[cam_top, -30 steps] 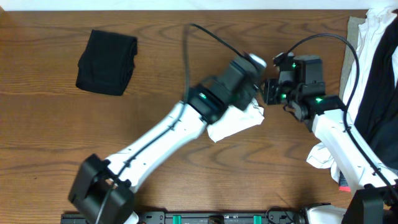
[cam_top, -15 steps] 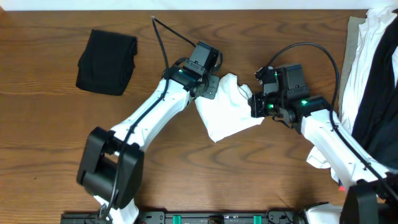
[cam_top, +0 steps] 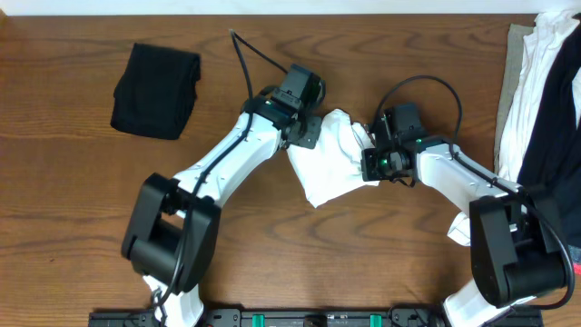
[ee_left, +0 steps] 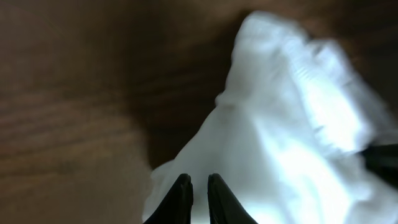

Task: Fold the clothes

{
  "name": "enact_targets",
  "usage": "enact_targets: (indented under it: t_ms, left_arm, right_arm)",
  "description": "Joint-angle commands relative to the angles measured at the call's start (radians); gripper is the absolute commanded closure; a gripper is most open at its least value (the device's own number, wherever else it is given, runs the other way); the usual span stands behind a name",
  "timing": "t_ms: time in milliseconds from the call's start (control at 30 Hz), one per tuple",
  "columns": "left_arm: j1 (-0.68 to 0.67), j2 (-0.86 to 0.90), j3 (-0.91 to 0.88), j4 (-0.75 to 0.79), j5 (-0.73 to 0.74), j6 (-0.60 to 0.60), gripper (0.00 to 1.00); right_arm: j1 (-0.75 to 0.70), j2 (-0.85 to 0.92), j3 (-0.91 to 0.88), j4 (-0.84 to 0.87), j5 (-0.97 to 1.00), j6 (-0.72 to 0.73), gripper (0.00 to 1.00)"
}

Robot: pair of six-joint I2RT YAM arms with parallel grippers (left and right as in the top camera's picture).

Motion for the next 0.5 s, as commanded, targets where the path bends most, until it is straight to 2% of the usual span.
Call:
enact_targets:
  t_ms: [0,200,267,467]
  left_arm:
    - [0.006,0.072,-0.011,-0.029,-0.015,-0.008,0.87]
    - [0.006,0.148,-0.011,-0.068,-0.158,-0.008,0.89]
    - [0.006,0.149,-0.011,-0.078,-0.177,-0.008,0.94]
    - [0.006,0.062,0.029,-0.054,-0.204,-0.008,0.94]
  right_arm:
    - [0.013,0.086,-0.021,-0.005,0.056,-0.007,0.99]
    - [0.013,0.091,-0.021,-0.005,0.056,-0.007,0.99]
    - [0.013,0.091,-0.021,-0.005,0.057,-0.007,0.99]
    - [0.013,0.091,-0.021,0.002,0.060,-0.007,0.99]
